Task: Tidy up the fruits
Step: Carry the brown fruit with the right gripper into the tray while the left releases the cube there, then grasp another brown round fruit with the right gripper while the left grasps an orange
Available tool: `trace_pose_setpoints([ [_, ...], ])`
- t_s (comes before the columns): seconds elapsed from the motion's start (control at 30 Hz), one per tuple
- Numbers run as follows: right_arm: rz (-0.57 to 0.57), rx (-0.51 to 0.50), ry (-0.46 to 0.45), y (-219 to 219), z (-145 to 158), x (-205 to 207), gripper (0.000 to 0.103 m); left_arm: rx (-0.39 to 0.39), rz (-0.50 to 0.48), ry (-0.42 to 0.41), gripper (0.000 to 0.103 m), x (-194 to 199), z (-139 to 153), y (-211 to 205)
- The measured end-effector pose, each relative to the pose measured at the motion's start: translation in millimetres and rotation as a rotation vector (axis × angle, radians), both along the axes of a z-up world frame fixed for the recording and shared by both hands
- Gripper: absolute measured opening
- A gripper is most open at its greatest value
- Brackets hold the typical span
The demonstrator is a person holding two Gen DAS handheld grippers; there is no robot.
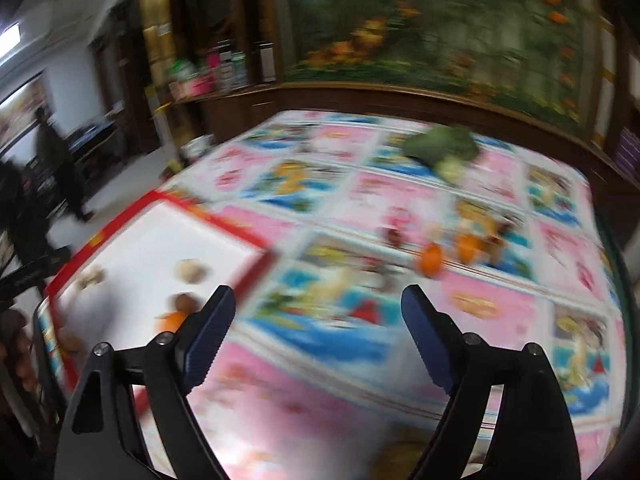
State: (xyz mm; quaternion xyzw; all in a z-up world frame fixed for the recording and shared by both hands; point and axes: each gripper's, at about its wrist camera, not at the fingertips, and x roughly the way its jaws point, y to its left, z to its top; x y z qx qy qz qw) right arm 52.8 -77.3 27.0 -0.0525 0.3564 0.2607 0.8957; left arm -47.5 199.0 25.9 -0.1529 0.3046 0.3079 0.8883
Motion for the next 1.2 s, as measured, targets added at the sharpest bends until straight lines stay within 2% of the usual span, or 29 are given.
trace_pose_setpoints([
  [0.13, -0.198, 0.024, 0.073, -75.1, -19.9, 40.4, 0.084, 0.009, -0.126, 0.019, 0.078, 27.0, 0.8, -42.4],
  [0.2, -0.242, 0.003, 0.095, -93.1, -28.8, 56.8, 0.073, 0.016, -0.211, 0.043, 0.078, 43.7, -0.5, -68.9],
  [0.23, -0.251, -0.003, 0.107, -98.4, -33.3, 64.0, 0.071, 0.017, -0.241, 0.053, 0.078, 50.2, -1.2, -79.9],
  [0.37, -0.243, -0.042, 0.127, -91.5, -46.5, 101.0, 0.059, 0.009, -0.383, 0.088, 0.078, 79.7, -8.6, -125.1],
  [0.53, -0.233, -0.073, 0.133, -71.7, -55.4, 141.2, 0.047, -0.02, -0.506, 0.134, 0.078, 118.4, -23.5, -173.0],
  [0.6, -0.232, -0.085, 0.139, -66.9, -60.7, 152.1, 0.029, -0.035, -0.548, 0.13, 0.078, 137.5, -28.3, -192.6],
  [0.67, -0.233, -0.092, 0.137, -65.1, -62.4, 157.3, 0.024, -0.04, -0.571, 0.136, 0.077, 154.6, -32.8, -209.5],
  [0.77, -0.23, -0.069, 0.143, -74.2, -62.3, 153.3, 0.024, -0.032, -0.592, 0.149, 0.077, 180.9, -41.8, -230.2],
  [0.83, -0.24, -0.052, 0.145, -85.5, -61.4, 146.8, 0.024, -0.017, -0.59, 0.169, 0.069, 195.2, -48.5, -238.5],
  [0.9, -0.248, -0.019, 0.15, -99.9, -60.1, 139.3, 0.024, -0.015, -0.581, 0.195, 0.049, 207.6, -56.1, -241.8],
  [1.0, -0.262, 0.029, 0.153, -121.0, -58.1, 129.8, 0.024, -0.004, -0.551, 0.204, 0.03, 216.6, -62.5, -241.0],
  [1.1, -0.278, 0.079, 0.153, -135.1, -56.4, 127.2, 0.024, 0.034, -0.568, 0.212, 0.028, 213.7, -62.5, -244.3],
  [1.2, -0.263, 0.086, 0.154, -132.4, -55.9, 128.3, 0.024, 0.042, -0.587, 0.22, 0.028, 201.8, -60.3, -242.9],
])
